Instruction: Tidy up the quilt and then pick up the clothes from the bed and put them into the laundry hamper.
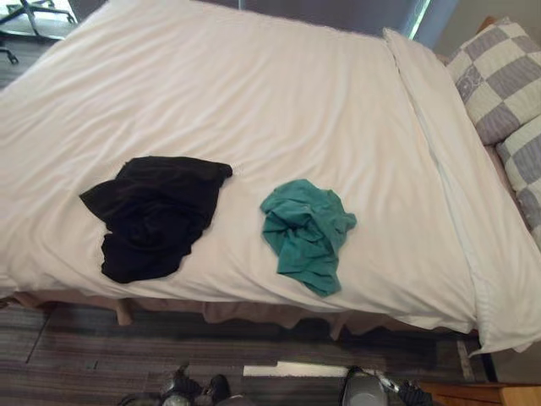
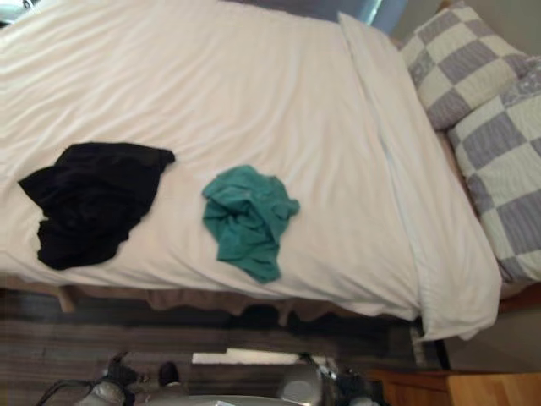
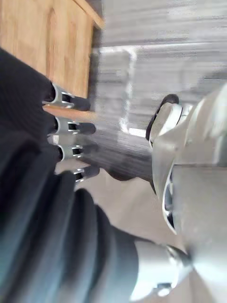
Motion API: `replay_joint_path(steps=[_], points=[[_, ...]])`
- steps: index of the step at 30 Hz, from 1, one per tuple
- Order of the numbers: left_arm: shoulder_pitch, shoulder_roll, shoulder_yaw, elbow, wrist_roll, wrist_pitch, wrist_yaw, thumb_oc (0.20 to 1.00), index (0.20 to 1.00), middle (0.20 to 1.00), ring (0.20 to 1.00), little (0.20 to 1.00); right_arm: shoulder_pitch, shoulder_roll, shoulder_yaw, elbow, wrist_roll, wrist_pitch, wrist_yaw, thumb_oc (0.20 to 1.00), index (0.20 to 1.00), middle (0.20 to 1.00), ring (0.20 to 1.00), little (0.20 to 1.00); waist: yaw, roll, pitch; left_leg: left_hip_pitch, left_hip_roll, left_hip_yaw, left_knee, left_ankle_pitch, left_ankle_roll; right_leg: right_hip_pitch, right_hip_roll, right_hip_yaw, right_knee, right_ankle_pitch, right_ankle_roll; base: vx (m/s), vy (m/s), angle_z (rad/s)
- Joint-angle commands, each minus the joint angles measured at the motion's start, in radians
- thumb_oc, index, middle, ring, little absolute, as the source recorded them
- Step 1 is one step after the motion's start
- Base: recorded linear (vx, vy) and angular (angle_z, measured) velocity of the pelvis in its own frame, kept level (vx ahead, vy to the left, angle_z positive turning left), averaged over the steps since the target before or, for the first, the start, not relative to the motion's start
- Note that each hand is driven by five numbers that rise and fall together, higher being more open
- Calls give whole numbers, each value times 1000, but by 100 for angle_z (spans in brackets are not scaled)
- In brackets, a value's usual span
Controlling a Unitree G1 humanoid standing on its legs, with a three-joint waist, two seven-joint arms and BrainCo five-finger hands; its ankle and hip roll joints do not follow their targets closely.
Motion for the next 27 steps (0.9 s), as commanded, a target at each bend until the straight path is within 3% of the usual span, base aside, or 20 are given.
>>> replay_joint_path(steps=[1,2,3,4,5,6,8,9,10,11,12,13,14,15,17,20,21,23,27], points=[[-61,-33,-12,8,48,-19,11,1000,1000,1000,1000,1000,-78,-14,100,50,-4,9,9,1000,1000,1000,1000,1000,-39,-53,90,-154,-120,23,422,-129,-61,141,-5,35,-296,-24,-64,38,270,42],[-62,-33,-12,9,48,-20,11,1000,1000,1000,1000,1000,-79,-14,99,50,-4,9,10,1000,1000,1000,1000,1000,-39,-53,88,-160,-120,23,423,-126,-61,138,-5,35,-298,-20,-65,-111,291,63],[-76,-37,-16,-10,35,-31,20,1000,1000,1000,1000,1000,-105,-27,127,49,-22,8,-3,1000,1000,1000,1000,1000,-23,-55,124,-206,-121,8,529,-66,-116,139,-3,52,-302,-18,-80,-100,93,33],[-76,-37,-16,-10,35,-31,20,1000,1000,1000,1000,1000,-105,-27,127,49,-22,8,-3,1000,1000,1000,1000,1000,-23,-55,124,-207,-122,8,528,-65,-116,138,-4,52,-302,-17,-80,-260,195,-33],[-87,-31,-26,-39,18,-31,33,1000,1000,1000,1000,1000,-127,-37,135,59,-26,10,-24,1000,1000,1000,1000,1000,-7,-69,158,-278,-153,-62,626,-18,-163,115,-18,78,-297,-2,-91,-170,345,-74],[-91,-37,-25,-68,9,-43,34,1000,1000,1000,1000,1000,-128,-36,122,62,-30,14,-34,1000,1000,1000,1000,1000,-19,-54,144,-250,-65,-91,596,-44,-158,109,-51,61,-329,27,-49,-178,524,-57],[-86,-58,-51,-66,30,-51,33,1000,1000,1000,1000,1000,-133,-29,141,45,-42,10,-24,1000,1000,1000,1000,1000,-20,-25,121,-199,56,-154,426,-63,-130,100,-96,102,-351,38,10,36,661,10],[-77,-65,-56,-64,34,-45,30,1000,1000,1000,1000,1000,-128,-31,144,42,-43,11,-26,1000,1000,1000,1000,1000,-15,-18,104,-148,65,-190,332,-68,-107,92,-100,129,-360,39,24,115,644,-19],[-74,-69,-69,-73,34,-48,35,1000,1000,1000,1000,1000,-130,-34,144,22,-36,7,-19,1000,1000,1000,1000,1000,-15,-20,91,-86,38,-250,278,-91,-108,86,-105,178,-359,56,40,153,579,-63],[-77,-72,-67,-61,19,-42,35,1000,1000,1000,1000,1000,-126,-31,138,3,-49,-4,0,1000,1000,1000,1000,1000,-34,-9,71,-46,41,-265,200,-149,-108,83,-142,170,-354,95,69,88,560,-99],[-86,-76,-65,-62,22,-41,33,1000,1000,1000,1000,1000,-129,-22,131,0,-56,2,-5,1000,1000,1000,1000,1000,-43,-9,68,-11,32,-237,175,-165,-111,79,-157,176,-353,105,78,-39,585,-71],[-82,-67,-65,-57,32,-41,31,1000,1000,1000,1000,1000,-158,7,146,-13,-81,18,-8,1000,1000,1000,1000,1000,-46,-31,59,13,-10,-208,156,-184,-104,42,-199,179,-370,205,104,-97,355,-48],[-82,-67,-64,-57,32,-41,31,1000,1000,1000,1000,1000,-159,8,146,-12,-82,18,-8,1000,1000,1000,1000,1000,-46,-33,58,12,-11,-207,156,-184,-104,41,-200,180,-372,207,104,-231,421,-26],[-76,-47,-66,-61,55,-37,25,1000,1000,1000,1000,1000,-165,21,175,-65,-90,2,6,1000,1000,1000,1000,1000,-25,-36,63,19,-21,-164,147,-184,-85,24,-191,135,-352,194,95,-151,176,-23],[-77,-33,-59,-67,56,-38,21,1000,1000,1000,1000,1000,-166,20,187,-74,-96,-3,10,1000,1000,1000,1000,1000,-19,-36,60,13,-33,-158,133,-174,-71,26,-176,130,-329,174,87,-178,233,-33],[-65,-21,-46,-60,61,-30,17,1000,1000,1000,1000,1000,-168,28,213,-66,-101,-11,18,1000,1000,1000,1000,1000,4,-16,56,0,-93,-160,97,-144,-17,54,-54,159,-199,76,62,-207,345,-49],[-52,-27,-23,-41,39,-25,21,1000,1000,1000,1000,1000,-159,31,216,-52,-101,-10,14,1000,1000,1000,1000,1000,27,-15,50,-2,-127,-152,88,-140,-3,105,-24,119,-218,34,28,-158,236,-53],[-54,-41,-3,-19,25,-21,27,1000,1000,1000,1000,1000,-150,34,206,-23,-105,-5,10,1000,1000,1000,1000,1000,38,-23,29,-7,-153,-162,85,-138,3,155,-25,120,-294,24,18,-26,73,-16],[-25,-70,68,19,-50,-6,49,1000,1000,1000,1000,1000,-139,26,162,64,-93,18,-6,1000,1000,1000,1000,1000,48,-21,-1,8,-147,-144,65,-131,-2,186,-35,123,-371,49,23,55,-15,5]])
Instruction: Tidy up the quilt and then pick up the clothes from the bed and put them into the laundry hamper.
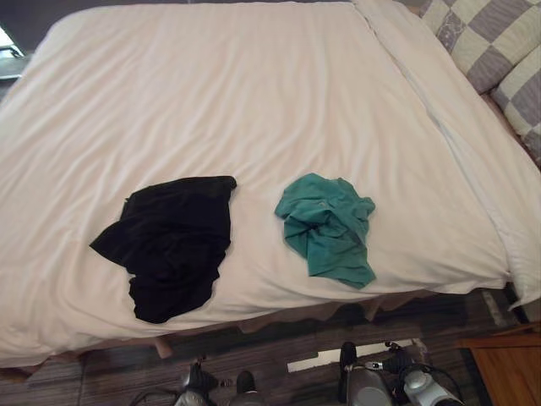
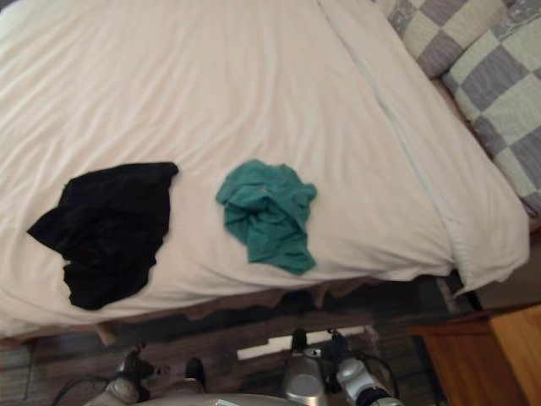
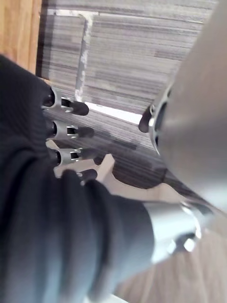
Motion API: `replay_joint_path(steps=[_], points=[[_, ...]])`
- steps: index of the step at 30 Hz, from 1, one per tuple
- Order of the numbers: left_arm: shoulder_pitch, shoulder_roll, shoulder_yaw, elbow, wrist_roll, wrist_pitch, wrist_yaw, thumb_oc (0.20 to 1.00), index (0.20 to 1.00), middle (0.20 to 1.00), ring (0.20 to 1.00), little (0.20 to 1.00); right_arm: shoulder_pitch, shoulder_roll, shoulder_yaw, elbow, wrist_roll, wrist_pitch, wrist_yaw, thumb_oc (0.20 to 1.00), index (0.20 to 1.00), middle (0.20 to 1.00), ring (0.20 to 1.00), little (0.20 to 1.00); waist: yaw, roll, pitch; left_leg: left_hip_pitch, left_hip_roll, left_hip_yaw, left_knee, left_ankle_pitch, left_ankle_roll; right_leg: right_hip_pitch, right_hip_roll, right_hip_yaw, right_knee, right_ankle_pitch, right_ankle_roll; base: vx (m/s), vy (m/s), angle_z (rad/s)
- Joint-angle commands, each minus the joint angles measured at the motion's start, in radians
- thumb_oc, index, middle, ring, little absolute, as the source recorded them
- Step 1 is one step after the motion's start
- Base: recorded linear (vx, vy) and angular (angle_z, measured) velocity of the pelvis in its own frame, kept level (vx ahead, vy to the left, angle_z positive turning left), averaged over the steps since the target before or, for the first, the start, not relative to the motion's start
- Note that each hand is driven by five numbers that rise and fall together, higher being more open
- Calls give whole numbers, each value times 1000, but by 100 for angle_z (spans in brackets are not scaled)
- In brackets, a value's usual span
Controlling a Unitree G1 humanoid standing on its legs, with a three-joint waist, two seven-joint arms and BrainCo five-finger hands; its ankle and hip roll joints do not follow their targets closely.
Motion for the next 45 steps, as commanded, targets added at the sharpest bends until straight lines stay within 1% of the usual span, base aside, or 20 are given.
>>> replay_joint_path(steps=[1,2,3,4,6,9,12,16,21,26,27,28,29,31,32,33,34,37,40,45], points=[[-58,0,66,76,-110,10,40,1000,1000,1000,1000,1000,13,71,-22,91,26,32,-34,1000,1000,1000,1000,1000,6,-77,-24,-67,-51,-52,64,-48,0,72,-31,38,-50,-64,29,71,-60,-6],[-47,-5,87,92,-128,12,49,1000,1000,1000,1000,1000,16,67,-52,105,48,33,-39,1000,1000,1000,1000,1000,6,-78,-30,-57,-49,-50,53,-43,-1,85,-32,37,-60,-64,30,122,-82,-4],[-26,1,171,141,-190,26,86,1000,1000,1000,1000,1000,31,50,-142,143,123,37,-56,1000,1000,1000,1000,1000,1,-81,-47,-44,-42,-46,36,-34,-6,103,-36,34,-80,-61,33,98,-57,0],[-26,1,171,141,-191,26,86,1000,1000,1000,1000,1000,31,50,-142,143,123,37,-56,1000,1000,1000,1000,1000,1,-81,-45,-41,-42,-47,34,-34,-6,106,-36,34,-81,-62,33,93,-50,2],[12,14,250,178,-240,28,119,1000,1000,1000,1000,1000,50,18,-222,155,182,28,-82,1000,1000,1000,1000,1000,-2,-81,-55,-27,-37,-41,18,-26,-11,124,-39,30,-100,-56,36,53,-37,3],[66,80,393,188,-328,4,181,1000,1000,1000,1000,1000,98,-80,-349,112,231,-7,-134,1000,1000,1000,1000,1000,-6,-80,-65,-13,-29,-35,3,-17,-21,146,-40,24,-126,-46,44,52,-43,0],[87,179,514,67,-410,-52,237,1000,1000,1000,1000,1000,162,-178,-419,-55,166,-33,-201,1000,1000,1000,1000,1000,-14,-73,-69,-7,-22,-30,-3,-10,-30,155,-44,19,-139,-38,53,20,-12,4],[127,292,604,-299,-366,-117,350,1000,1000,1000,1000,1000,247,-329,-504,-441,-26,-41,-270,1000,1000,1000,1000,1000,-20,-67,-76,-5,-16,-31,-7,-8,-33,160,-50,8,-139,-39,62,9,-4,11],[32,402,534,-628,-214,-164,364,1000,1000,1000,1000,1000,180,-496,-500,-663,-187,-67,-282,1000,1000,1000,1000,1000,-29,-65,-77,1,-9,-34,-6,-10,-35,161,-53,7,-128,-46,63,-12,-8,1],[46,403,459,-845,-82,-166,304,1000,1000,1000,1000,1000,128,-556,-451,-801,-252,-93,-251,1000,1000,1000,1000,1000,-23,-63,-73,7,-3,-31,-6,-13,-37,163,-50,10,-123,-52,61,6,-13,-5],[55,399,417,-928,-23,-165,257,1000,1000,1000,1000,1000,93,-576,-411,-867,-287,-101,-225,1000,1000,1000,1000,1000,-16,-65,-70,10,-1,-29,-7,-14,-39,164,-48,7,-122,-53,60,9,-17,-3],[58,397,420,-932,-21,-163,255,1000,1000,1000,1000,1000,94,-576,-411,-870,-288,-98,-222,1000,1000,1000,1000,1000,-17,-65,-70,10,-1,-28,-7,-15,-39,164,-48,8,-122,-53,60,-7,-43,-1],[60,387,346,-986,34,-151,192,1000,1000,1000,1000,1000,39,-603,-333,-971,-337,-107,-182,1000,1000,1000,1000,1000,-4,-68,-52,7,4,-29,-6,-15,-41,161,-49,3,-120,-54,60,-45,-34,3],[60,379,319,-996,62,-147,168,1000,1000,1000,1000,1000,14,-612,-308,-1004,-356,-103,-171,1000,1000,1000,1000,1000,0,-67,-36,4,6,-29,-6,-13,-42,157,-49,3,-119,-52,60,-44,-14,3],[75,648,503,-784,-50,-119,49,1000,1000,1000,1000,1000,-21,-703,-309,-1074,-321,-137,-88,1000,1000,1000,1000,1000,22,-43,-17,-2,12,-25,-3,-8,-46,150,-49,-1,-115,-53,64,-35,14,3],[75,657,509,-777,-56,-124,44,1000,1000,1000,1000,1000,-29,-696,-306,-1074,-320,-136,-86,1000,1000,1000,1000,1000,18,-51,-18,-9,9,-26,-6,2,-45,143,-51,-1,-116,-46,63,-66,23,7],[15,588,425,-814,-58,-115,73,1000,1000,1000,1000,1000,-58,-678,-267,-1114,-321,-118,-104,1000,1000,1000,1000,1000,8,-52,-10,-19,9,-23,-5,5,-46,128,-53,-4,-110,-44,66,-80,10,1],[-80,618,311,-894,105,-81,92,1000,1000,1000,1000,1000,-131,-679,-230,-1173,-328,-138,-108,1000,1000,1000,1000,1000,-2,-56,47,-78,18,-21,4,24,-47,53,-46,12,-73,-48,62,-167,-2,5],[-128,671,325,-987,230,-29,95,1000,1000,1000,1000,1000,-150,-667,-243,-1188,-311,-130,-113,1000,1000,1000,1000,1000,-4,-60,92,-131,28,-23,12,40,-52,-15,-43,16,-44,-46,62,-184,-24,-3],[-245,704,291,-927,338,17,109,1000,1000,1000,1000,1000,-180,-639,-250,-1171,-289,-132,-121,1000,1000,1000,1000,1000,-9,-71,126,-234,49,-22,26,73,-68,-128,-38,18,-4,-39,61,-104,-39,-4]])
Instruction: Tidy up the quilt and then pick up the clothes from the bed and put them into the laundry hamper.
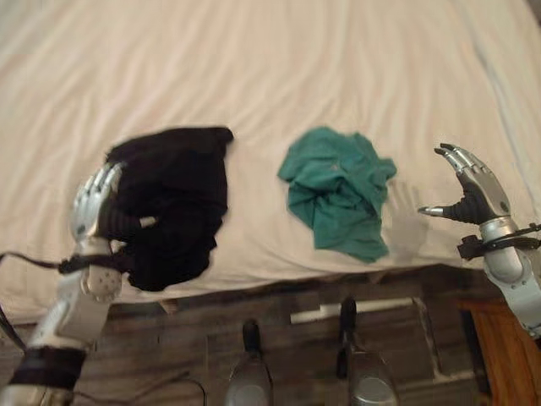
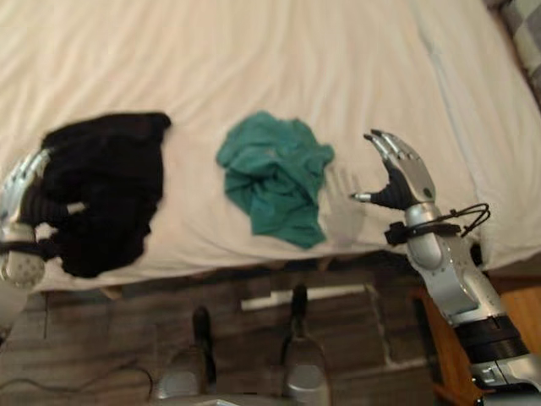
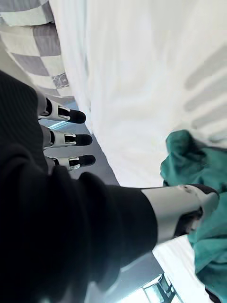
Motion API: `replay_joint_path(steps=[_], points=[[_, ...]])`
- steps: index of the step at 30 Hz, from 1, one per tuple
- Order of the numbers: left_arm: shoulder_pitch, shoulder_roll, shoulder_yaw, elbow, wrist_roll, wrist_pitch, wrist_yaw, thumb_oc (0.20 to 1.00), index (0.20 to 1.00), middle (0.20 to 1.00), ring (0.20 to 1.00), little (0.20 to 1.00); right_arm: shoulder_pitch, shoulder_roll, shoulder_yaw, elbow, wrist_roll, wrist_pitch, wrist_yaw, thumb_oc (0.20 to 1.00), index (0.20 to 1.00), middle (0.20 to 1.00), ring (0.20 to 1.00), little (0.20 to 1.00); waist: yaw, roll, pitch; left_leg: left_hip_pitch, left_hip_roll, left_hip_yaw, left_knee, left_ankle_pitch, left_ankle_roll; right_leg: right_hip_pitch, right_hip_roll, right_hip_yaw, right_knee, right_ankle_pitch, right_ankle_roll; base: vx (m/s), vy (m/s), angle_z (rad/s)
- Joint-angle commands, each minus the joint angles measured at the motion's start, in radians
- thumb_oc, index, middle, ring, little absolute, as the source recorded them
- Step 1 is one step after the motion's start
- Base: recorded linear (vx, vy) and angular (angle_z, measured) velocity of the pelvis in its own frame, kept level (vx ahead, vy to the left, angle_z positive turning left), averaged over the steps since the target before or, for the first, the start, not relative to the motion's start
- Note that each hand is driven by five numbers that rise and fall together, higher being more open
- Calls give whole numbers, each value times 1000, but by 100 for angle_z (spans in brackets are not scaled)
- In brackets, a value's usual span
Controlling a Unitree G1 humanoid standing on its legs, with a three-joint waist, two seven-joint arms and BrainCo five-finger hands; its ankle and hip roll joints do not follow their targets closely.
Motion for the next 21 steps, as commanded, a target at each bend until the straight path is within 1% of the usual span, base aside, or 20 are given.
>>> replay_joint_path(steps=[1,2,3,4,6,7,8,9,10,11,12,13,14,15,17,18,19,20,21], points=[[-77,56,-7,81,63,22,38,1000,1000,1000,1000,1000,-82,-30,-2,10,21,-16,-42,1000,1000,1000,1000,1000,-26,-28,-31,-46,58,10,1,26,-39,-38,-44,15,158,-186,69,-79,-36,-12],[-95,58,-19,96,74,26,41,1000,1000,1000,1000,1000,-95,-28,3,15,21,-18,-47,1000,1000,1000,1000,1000,-25,-29,-27,-64,61,9,3,31,-41,-60,-45,18,166,-185,68,-79,-34,-11],[-102,63,-28,111,88,32,41,849,849,849,849,849,-105,-28,10,10,19,-21,-49,1000,1000,1000,1000,1000,-27,-30,-17,-75,65,10,2,37,-43,-73,-46,17,171,-183,69,-67,-26,-4],[-117,64,-43,131,101,36,40,460,460,460,460,460,-120,-26,19,16,15,-22,-52,1000,1000,1000,1000,1000,-27,-29,-14,-88,68,11,1,42,-46,-90,-47,16,178,-183,69,-64,-15,-1],[-116,66,-63,151,130,41,28,200,200,200,200,200,-149,-27,37,12,6,-25,-58,1000,1000,1000,1000,1000,-25,-28,-1,-100,74,13,-3,50,-48,-113,-48,14,189,-183,69,-54,-9,-8],[-101,46,-80,164,138,41,9,200,200,200,200,200,-167,-23,49,6,-4,-27,-57,1000,1000,1000,1000,1000,-19,-26,2,-101,77,13,-7,55,-50,-117,-49,13,192,-184,68,-31,-5,-8],[-101,45,-79,165,138,40,9,200,200,200,200,200,-169,-23,51,7,-5,-27,-57,1000,1000,1000,1000,1000,-20,-26,2,-100,78,13,-8,55,-51,-117,-49,13,192,-185,68,-16,-13,-5],[-63,-2,-88,166,133,32,-11,200,200,200,200,200,-191,-8,73,5,-15,-28,-53,1000,1000,1000,1000,1000,-8,-23,5,-95,76,12,-14,56,-52,-112,-49,11,192,-188,65,-6,-10,-4],[-56,-4,-82,163,134,32,-12,200,200,200,200,200,-195,-8,80,8,-16,-28,-54,1000,1000,1000,1000,1000,-11,-22,5,-92,76,12,-15,56,-52,-110,-49,11,191,-188,65,0,0,0],[-34,-31,-89,156,126,27,-21,200,200,200,200,200,-209,2,91,9,-19,-28,-48,1000,1000,1000,1000,1000,-2,-22,6,-90,75,11,-15,56,-52,-107,-49,9,191,-189,62,16,-18,3],[11,-89,-89,143,89,11,-30,200,200,200,200,200,-253,16,134,21,-23,-23,-36,1000,1000,1000,1000,1000,15,-20,8,-75,73,10,-17,45,-53,-93,-50,9,193,-201,60,-4,-17,7],[16,-91,-83,140,89,10,-30,200,200,200,200,200,-261,16,142,25,-23,-23,-37,1000,1000,1000,1000,1000,11,-19,10,-77,73,10,-16,50,-52,-94,-50,9,190,-194,58,-15,-16,12],[49,-133,-79,127,50,-1,-35,200,200,200,200,200,-296,36,183,46,-18,-19,-27,1000,1000,1000,1000,1000,18,-17,14,-70,69,7,-16,47,-51,-85,-51,9,189,-195,55,-33,-7,21],[83,-186,-91,114,-11,-18,-40,200,200,200,200,200,-333,58,227,72,-10,-8,-7,1000,1000,1000,1000,1000,39,-15,16,-65,62,3,-13,43,-50,-78,-52,6,188,-194,50,-13,-6,24],[90,-188,-85,112,-13,-18,-40,200,200,200,200,200,-344,59,238,79,-8,-9,-9,1000,1000,1000,1000,1000,33,-14,18,-62,63,4,-13,42,-50,-75,-52,7,187,-194,50,-8,3,6],[149,-236,-91,94,-72,-37,-51,200,200,200,200,200,-368,101,286,128,11,2,14,1000,1000,1000,1000,1000,53,-7,19,-53,54,-1,-9,35,-45,-60,-56,1,184,-193,47,-12,16,-13],[172,-252,-95,85,-99,-50,-64,200,200,200,200,200,-381,125,317,171,19,8,28,1000,1000,1000,1000,1000,62,-4,18,-48,49,-4,-7,32,-43,-50,-59,-2,181,-192,46,0,0,0],[177,-283,-112,100,-114,-57,-69,200,200,200,200,200,-400,158,355,204,17,19,43,1000,1000,1000,1000,1000,68,-3,18,-44,45,-7,-2,27,-39,-41,-61,-4,181,-192,46,7,34,26],[164,-323,-132,171,-157,-53,-60,200,200,200,200,200,-397,210,404,267,14,32,65,1000,1000,1000,1000,1000,73,-2,18,-32,40,-11,2,15,-36,-28,-63,-6,186,-200,45,4,31,25]])
